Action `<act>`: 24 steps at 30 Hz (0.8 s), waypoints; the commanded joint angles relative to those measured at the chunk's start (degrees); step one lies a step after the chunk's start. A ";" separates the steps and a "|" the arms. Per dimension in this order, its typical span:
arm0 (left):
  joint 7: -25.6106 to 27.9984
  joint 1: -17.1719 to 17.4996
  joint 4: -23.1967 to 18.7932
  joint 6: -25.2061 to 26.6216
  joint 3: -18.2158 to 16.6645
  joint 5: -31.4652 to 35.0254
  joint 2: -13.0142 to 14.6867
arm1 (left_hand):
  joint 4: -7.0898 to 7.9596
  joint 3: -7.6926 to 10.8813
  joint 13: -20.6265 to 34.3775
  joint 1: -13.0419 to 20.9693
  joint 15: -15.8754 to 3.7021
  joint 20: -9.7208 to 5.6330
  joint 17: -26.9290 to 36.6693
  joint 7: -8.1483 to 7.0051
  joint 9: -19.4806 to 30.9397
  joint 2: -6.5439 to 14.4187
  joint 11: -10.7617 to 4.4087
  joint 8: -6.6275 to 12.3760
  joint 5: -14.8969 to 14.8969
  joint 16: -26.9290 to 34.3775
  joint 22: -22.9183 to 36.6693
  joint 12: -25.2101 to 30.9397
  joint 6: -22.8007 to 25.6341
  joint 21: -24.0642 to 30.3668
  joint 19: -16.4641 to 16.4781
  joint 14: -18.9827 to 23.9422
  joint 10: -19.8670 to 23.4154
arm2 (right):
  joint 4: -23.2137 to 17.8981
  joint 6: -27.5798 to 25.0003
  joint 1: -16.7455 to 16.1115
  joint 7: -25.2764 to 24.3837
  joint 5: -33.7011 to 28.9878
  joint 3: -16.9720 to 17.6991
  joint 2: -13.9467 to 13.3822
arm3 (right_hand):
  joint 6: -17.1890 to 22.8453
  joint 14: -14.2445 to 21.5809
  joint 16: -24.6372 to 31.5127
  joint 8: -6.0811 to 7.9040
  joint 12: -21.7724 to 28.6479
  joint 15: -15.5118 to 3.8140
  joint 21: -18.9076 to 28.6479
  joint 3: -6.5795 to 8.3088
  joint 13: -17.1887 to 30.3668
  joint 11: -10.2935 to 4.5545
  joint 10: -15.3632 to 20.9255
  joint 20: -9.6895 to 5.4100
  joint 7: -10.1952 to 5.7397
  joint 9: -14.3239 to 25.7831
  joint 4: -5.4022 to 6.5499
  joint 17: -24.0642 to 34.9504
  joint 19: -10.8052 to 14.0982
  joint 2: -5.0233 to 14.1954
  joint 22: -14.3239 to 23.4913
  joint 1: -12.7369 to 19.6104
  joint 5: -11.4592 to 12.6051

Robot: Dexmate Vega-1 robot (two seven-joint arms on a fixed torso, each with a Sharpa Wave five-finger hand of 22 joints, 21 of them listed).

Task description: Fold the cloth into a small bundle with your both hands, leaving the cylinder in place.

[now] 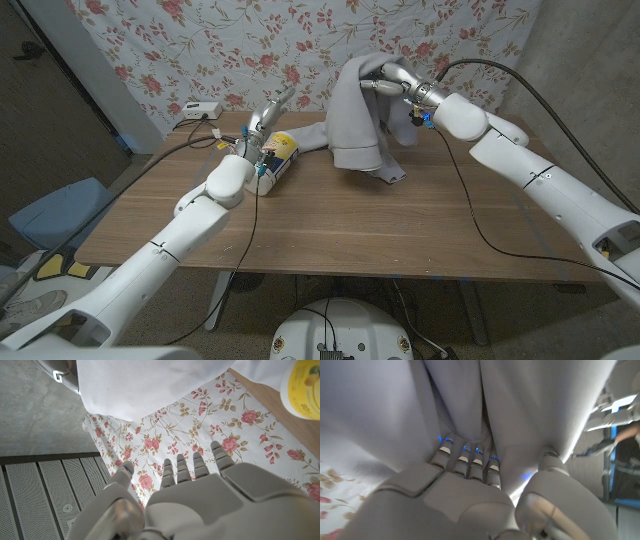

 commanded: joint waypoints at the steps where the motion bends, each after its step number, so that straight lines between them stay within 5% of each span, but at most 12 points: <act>1: -2.52 -2.19 1.63 -0.96 -0.21 -0.48 1.51 | 0.01 -0.26 0.12 -0.22 0.34 0.13 0.22 0.28 0.08 -0.33 0.16 0.36 0.39 -0.09 0.19 0.17 0.43 -0.27 -0.30 -0.20 0.27 | -18.02 -59.32 16.52 28.70 -17.74 -16.22 -6.92 | 8.51 3.10 0.55 2.36 0.93 -0.72 0.54 -1.38 0.33 0.67 3.80 0.12 2.15 0.34 0.55 0.13 3.73 -0.42 -0.07 -0.67 0.96; 3: -2.50 -2.30 1.57 -1.08 -0.17 -0.19 1.63 | -0.02 -0.31 0.13 -0.29 0.38 0.13 0.23 0.30 0.08 -0.35 0.30 0.41 0.40 -0.05 0.20 0.27 0.50 -0.29 -0.31 -0.17 0.44 | -19.10 -62.44 18.64 30.60 -20.69 -18.67 -7.39 | 15.54 7.54 1.50 4.08 2.24 -1.39 0.37 -2.12 0.39 0.54 9.07 -0.01 3.63 0.45 0.70 0.15 6.16 -0.18 -0.16 -0.63 1.52; 5: -2.42 -2.30 1.28 -0.83 -0.21 -0.07 1.80 | -0.04 -0.34 0.14 -0.32 0.38 0.13 0.23 0.31 0.09 -0.36 0.31 0.42 0.40 -0.02 0.20 0.30 0.53 -0.30 -0.32 -0.13 0.49 | -19.00 -60.83 18.06 30.96 -17.01 -15.63 -8.11 | 21.16 10.03 1.76 5.69 3.17 -2.37 -0.04 -1.80 0.52 0.66 13.27 -0.44 4.45 0.61 0.35 0.11 7.51 1.07 -0.23 0.75 2.09; 6: -2.38 -2.26 1.27 -0.96 -0.27 -0.14 1.77 | -0.06 -0.36 0.15 -0.34 0.33 0.13 0.23 0.30 0.09 -0.37 0.28 0.43 0.41 0.01 0.21 0.35 0.52 -0.30 -0.32 -0.08 0.59 | -18.01 -60.47 18.94 33.02 -14.68 -14.79 -8.18 | 25.85 14.03 3.17 7.63 4.88 -3.23 -0.25 -1.14 1.14 0.99 17.74 -1.56 5.72 1.15 0.17 0.71 8.55 2.91 -0.23 1.92 2.39; 7: -2.42 -2.21 1.19 -1.04 -0.32 -0.15 1.85 | -0.07 -0.37 0.15 -0.36 0.32 0.12 0.23 0.32 0.09 -0.37 0.33 0.44 0.41 0.02 0.21 0.37 0.55 -0.31 -0.31 -0.07 0.64 | -16.55 -60.09 20.15 35.16 -12.50 -14.35 -8.05 | 29.97 18.14 4.44 9.76 7.43 -4.53 0.29 -0.56 2.10 1.01 23.52 -3.79 5.97 1.86 -0.75 1.36 11.62 3.97 -0.14 4.02 2.36; 9: -2.15 -2.00 0.81 -1.08 -0.46 0.15 2.05 | -0.11 -0.42 0.16 -0.41 0.38 0.12 0.23 0.28 0.10 -0.38 0.28 0.48 0.42 0.05 0.22 0.38 0.61 -0.31 -0.29 -0.04 0.60 | -13.85 -56.53 19.83 36.57 -6.12 -10.73 -8.32 | 39.03 28.00 8.39 14.88 12.93 -5.54 2.48 0.31 4.19 0.74 33.56 -5.12 7.85 3.40 -1.95 3.47 18.73 5.90 0.19 7.30 1.64; 13: -1.47 -1.43 -0.20 -0.52 -0.93 0.45 2.44 | -0.17 -0.48 0.17 -0.48 0.42 0.12 0.23 0.30 0.10 -0.40 0.18 0.53 0.43 0.11 0.22 0.40 0.70 -0.32 -0.28 0.06 0.56 | -14.03 -61.79 23.05 37.20 -7.21 -13.73 -8.77 | 41.48 29.19 9.39 16.97 15.06 -5.62 2.82 1.96 5.45 1.32 36.41 -5.73 8.63 4.34 -3.24 5.07 20.10 7.88 0.27 11.87 1.02; 15: -1.30 -1.33 -0.57 -0.20 -1.03 0.64 2.62 | -0.19 -0.50 0.18 -0.51 0.43 0.11 0.23 0.29 0.11 -0.40 0.22 0.53 0.43 0.13 0.23 0.41 0.71 -0.32 -0.27 0.09 0.58 | -16.11 -66.55 21.65 32.90 -7.88 -12.82 -8.48 | 42.08 29.21 9.51 17.75 15.76 -5.58 2.59 2.17 5.91 1.27 37.27 -5.28 8.95 4.83 -2.63 5.68 19.70 8.89 0.26 12.02 0.61; 16: -1.22 -1.31 -0.59 -0.32 -1.05 0.71 2.58 | -0.20 -0.51 0.18 -0.52 0.42 0.11 0.23 0.30 0.11 -0.40 0.24 0.54 0.43 0.14 0.23 0.42 0.71 -0.32 -0.26 0.10 0.60 | -17.56 -71.25 21.76 29.97 -10.13 -14.14 -7.99 | 44.45 31.36 9.80 20.15 18.22 -5.37 2.98 2.64 7.29 2.18 40.83 -4.48 10.43 6.25 -1.55 6.27 21.07 10.67 0.27 11.74 -0.79; 18: -1.27 -1.34 -0.79 -0.17 -1.02 0.86 2.69 | -0.23 -0.53 0.19 -0.54 0.32 0.11 0.23 0.32 0.11 -0.40 0.20 0.53 0.44 0.18 0.23 0.45 0.69 -0.33 -0.25 0.19 0.63 | -19.70 -78.22 22.66 23.46 -15.87 -18.86 -7.35 | 45.06 33.49 10.18 21.88 19.62 -4.71 3.46 3.17 8.78 2.31 41.38 -3.78 10.86 7.79 -0.03 7.07 22.53 12.84 0.29 10.73 -2.34; 21: -1.12 -1.51 -0.82 -0.10 -0.83 1.25 2.56 | -0.26 -0.55 0.19 -0.57 0.34 0.11 0.23 0.21 0.11 -0.40 0.23 0.52 0.44 0.18 0.23 0.45 0.65 -0.33 -0.24 0.19 0.60 | -21.26 -80.43 17.35 11.82 -17.19 -16.18 -5.28 | 43.10 32.34 9.08 22.59 19.58 -4.52 3.46 4.18 9.96 1.67 38.96 -3.71 10.16 9.29 1.31 7.56 22.65 14.00 0.34 10.11 -3.41; 24: -1.50 -1.88 -0.45 -0.43 -0.58 1.15 2.30 | -0.32 -0.60 0.20 -0.62 0.37 0.11 0.23 0.20 0.11 -0.40 0.11 0.53 0.45 0.20 0.24 0.44 0.65 -0.34 -0.22 0.21 0.52 | -21.94 -69.11 3.01 -4.27 -12.63 -2.83 -1.57 | 27.65 21.58 1.76 15.06 11.65 -2.10 1.97 6.63 7.16 2.43 22.19 -3.41 7.19 5.71 3.33 7.16 20.22 13.03 0.28 8.11 -4.53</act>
